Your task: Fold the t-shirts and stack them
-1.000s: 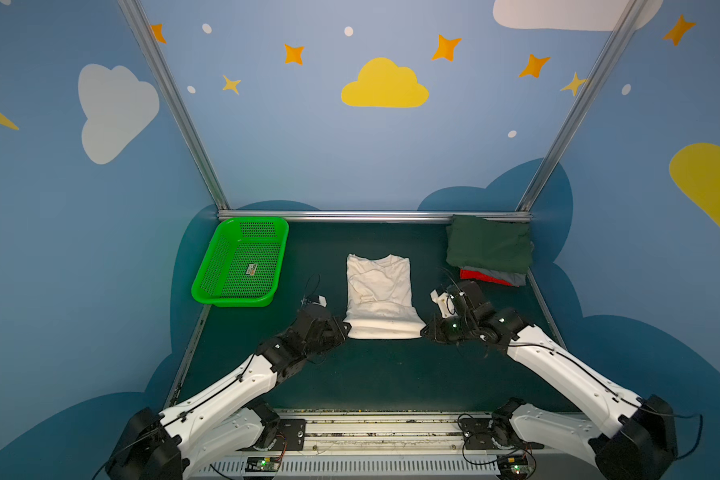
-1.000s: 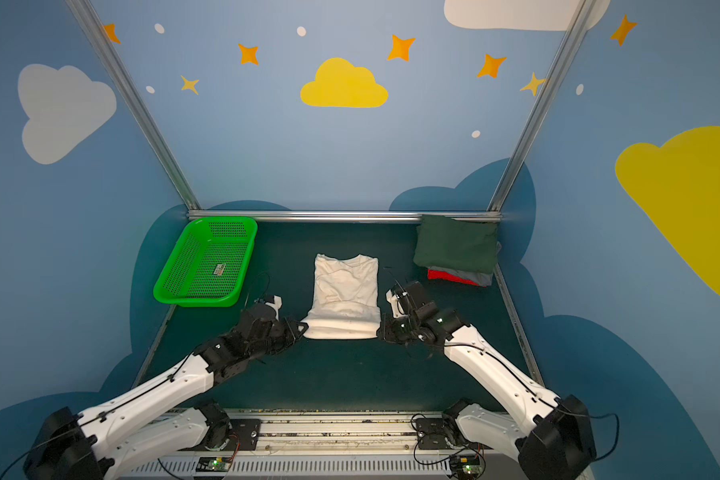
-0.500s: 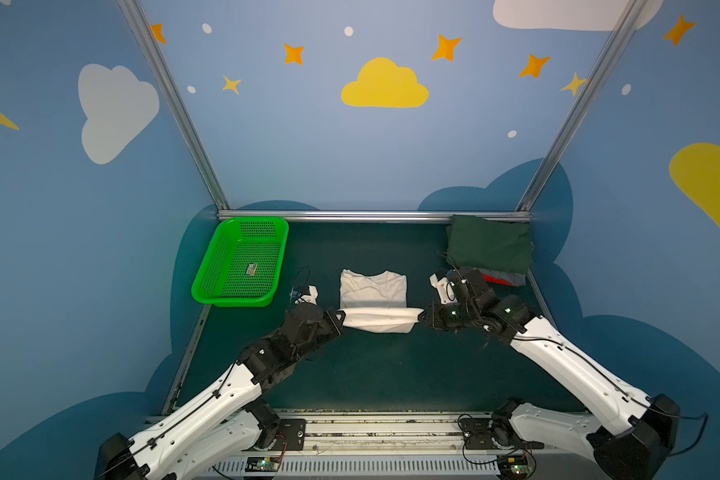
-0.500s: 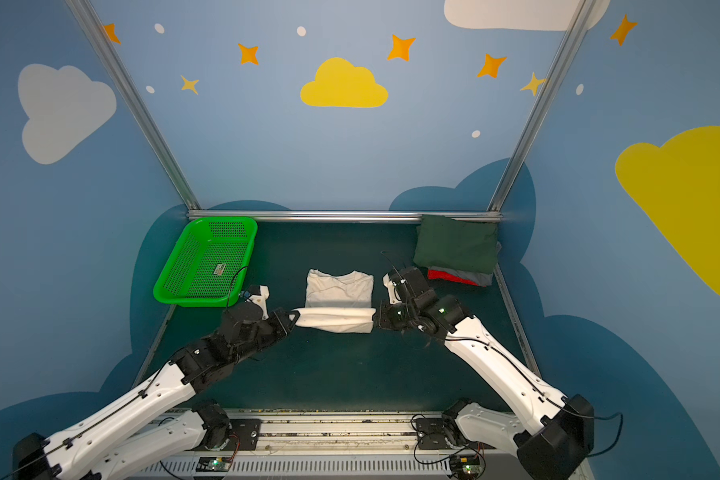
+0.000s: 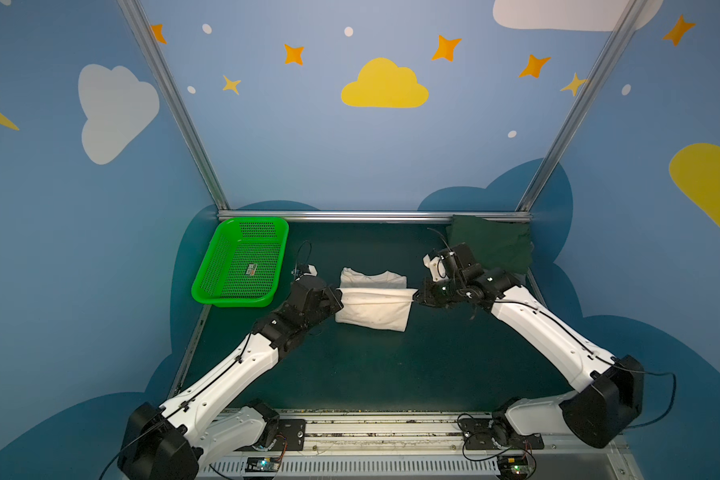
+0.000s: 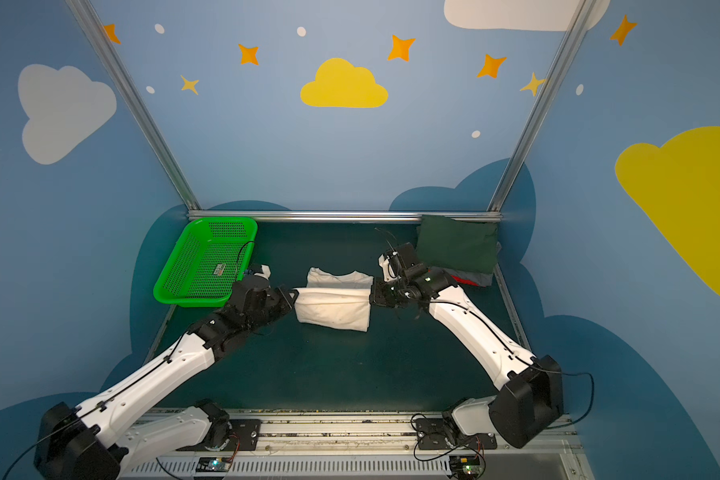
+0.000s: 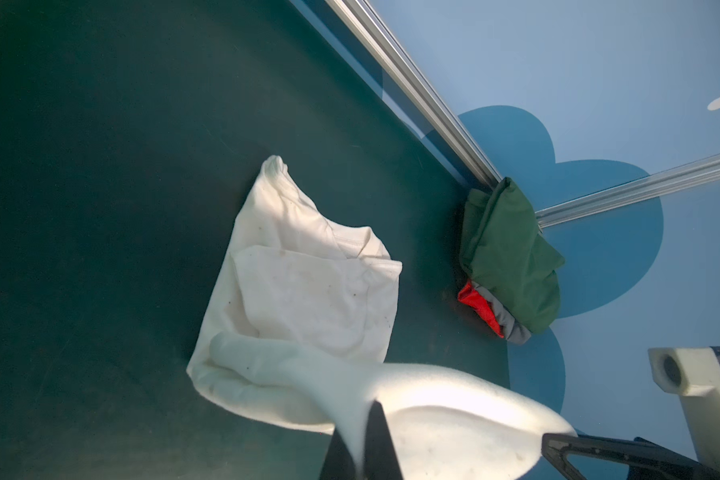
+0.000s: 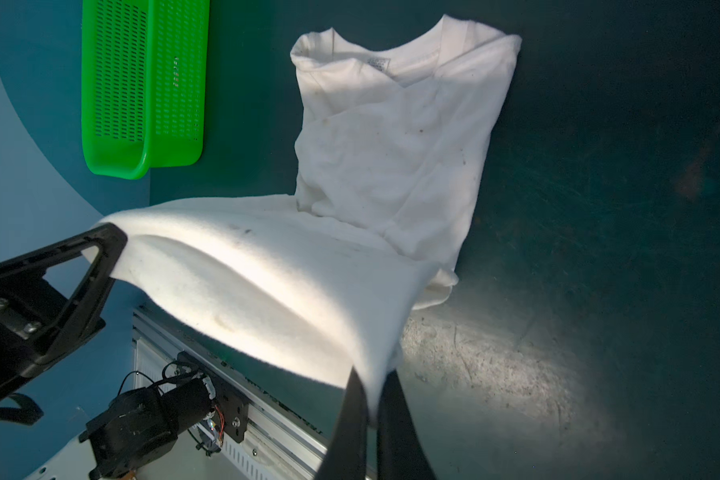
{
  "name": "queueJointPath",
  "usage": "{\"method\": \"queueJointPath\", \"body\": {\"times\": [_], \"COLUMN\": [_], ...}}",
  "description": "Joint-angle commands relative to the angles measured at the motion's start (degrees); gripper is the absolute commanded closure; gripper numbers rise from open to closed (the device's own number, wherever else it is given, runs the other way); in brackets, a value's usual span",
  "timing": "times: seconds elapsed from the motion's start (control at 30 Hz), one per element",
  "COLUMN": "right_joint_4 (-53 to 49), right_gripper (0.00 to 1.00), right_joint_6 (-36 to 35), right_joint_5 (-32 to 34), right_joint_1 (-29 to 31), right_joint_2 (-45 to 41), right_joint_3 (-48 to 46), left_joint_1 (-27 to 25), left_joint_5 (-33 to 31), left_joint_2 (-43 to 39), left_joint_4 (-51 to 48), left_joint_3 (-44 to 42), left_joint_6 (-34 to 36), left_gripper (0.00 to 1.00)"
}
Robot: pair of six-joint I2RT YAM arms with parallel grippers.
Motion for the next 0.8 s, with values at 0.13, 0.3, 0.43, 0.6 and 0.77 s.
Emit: {"method": "queueJointPath", "body": {"times": [0.13,0.3,0.43,0.6,0.77], "right_joint_4": [-2.66,-2.65,-3.41,-3.55,-2.92], "right_gripper": [1.00,1.00,1.00,1.00,1.00], "right_joint_6": [-1.91,-1.80,-1.69,-1.48,-1.48], "right_joint_5": [-0.94,-1.76,-2.35,-2.57,-2.87], "right_joint_1": [-2.81,-3.61,-4.35,-5.11,-6.38], "right_joint_2": [5.91,10.09,13.24,15.85,18.50], "right_joint_3": [5.11,7.56,9.58,11.27,13.05], "left_joint_1": [4.07,6.41,7.99,9.65,10.66], "left_joint_5": [0.91,4.52,6.93,10.11,12.80], "left_joint_2": [6.20,11.42,16.08,22.06,27.82], "left_joint_4": [0.63,1.77,3.24,3.10,3.14], "left_joint_3": [6.69,9.01,10.83,15.03,19.70], "left_joint_6": [3.77,3.93,3.84,4.24,4.73], "left_gripper": [0.97,0.97,0.97,0.97,0.97]}}
